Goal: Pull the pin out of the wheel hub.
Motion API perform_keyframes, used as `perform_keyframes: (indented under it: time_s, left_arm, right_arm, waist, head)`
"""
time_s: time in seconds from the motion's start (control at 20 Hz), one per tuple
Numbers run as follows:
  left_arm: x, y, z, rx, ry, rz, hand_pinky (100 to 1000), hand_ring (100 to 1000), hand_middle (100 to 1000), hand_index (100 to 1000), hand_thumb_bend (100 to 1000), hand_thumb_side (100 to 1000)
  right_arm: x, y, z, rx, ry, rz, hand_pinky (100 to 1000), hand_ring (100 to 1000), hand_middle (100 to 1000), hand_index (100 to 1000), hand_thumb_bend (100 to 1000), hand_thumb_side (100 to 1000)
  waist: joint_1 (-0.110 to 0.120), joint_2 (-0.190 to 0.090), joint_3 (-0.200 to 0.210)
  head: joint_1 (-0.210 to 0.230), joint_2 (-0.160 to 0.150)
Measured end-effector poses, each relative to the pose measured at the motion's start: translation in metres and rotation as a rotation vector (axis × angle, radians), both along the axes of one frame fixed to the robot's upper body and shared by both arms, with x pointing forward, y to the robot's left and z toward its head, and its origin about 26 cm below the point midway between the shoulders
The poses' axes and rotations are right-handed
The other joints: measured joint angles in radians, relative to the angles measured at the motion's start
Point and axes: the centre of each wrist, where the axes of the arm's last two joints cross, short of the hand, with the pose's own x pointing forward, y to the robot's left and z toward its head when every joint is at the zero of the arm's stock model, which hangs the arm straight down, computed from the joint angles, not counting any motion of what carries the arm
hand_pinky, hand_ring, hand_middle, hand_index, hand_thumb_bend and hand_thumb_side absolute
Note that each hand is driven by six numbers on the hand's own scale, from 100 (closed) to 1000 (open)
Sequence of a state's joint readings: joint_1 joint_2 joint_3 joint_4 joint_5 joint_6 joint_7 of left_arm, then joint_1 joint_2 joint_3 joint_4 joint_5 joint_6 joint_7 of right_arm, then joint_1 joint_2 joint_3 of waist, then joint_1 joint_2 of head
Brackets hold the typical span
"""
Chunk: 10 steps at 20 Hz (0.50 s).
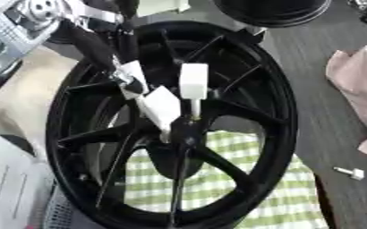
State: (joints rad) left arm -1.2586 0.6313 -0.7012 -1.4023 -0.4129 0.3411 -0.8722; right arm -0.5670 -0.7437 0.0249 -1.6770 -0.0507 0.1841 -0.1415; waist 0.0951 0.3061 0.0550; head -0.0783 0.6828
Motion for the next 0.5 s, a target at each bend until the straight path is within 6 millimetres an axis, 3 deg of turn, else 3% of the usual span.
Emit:
perform_keyframes:
  time_s: [0.35, 0.5]
  left_arm:
    - [-0.0004, -0.0009, -0.0025, 0.029, 0.001, -0.008, 808, 725, 586, 625, 540, 454]
    - [-0.0003, -0.0015, -0.004, 0.034, 0.007, -0.012, 807, 725, 577, 605, 481, 424]
  right_arm:
    - [0.0003, -0.0016, -0.0026, 0.004, 0.003, -0.01, 847, 708, 649, 753, 317, 403]
    - [0.0004, -0.0016, -0.0026, 0.006, 0.001, -0.012, 847, 708, 649, 753, 315, 403]
  waist:
    - [0.002, 0.0, 0.004]
    - [0.002, 0.0, 0.004]
  head:
    - [0.0, 0.0]
    - [0.003, 0.0]
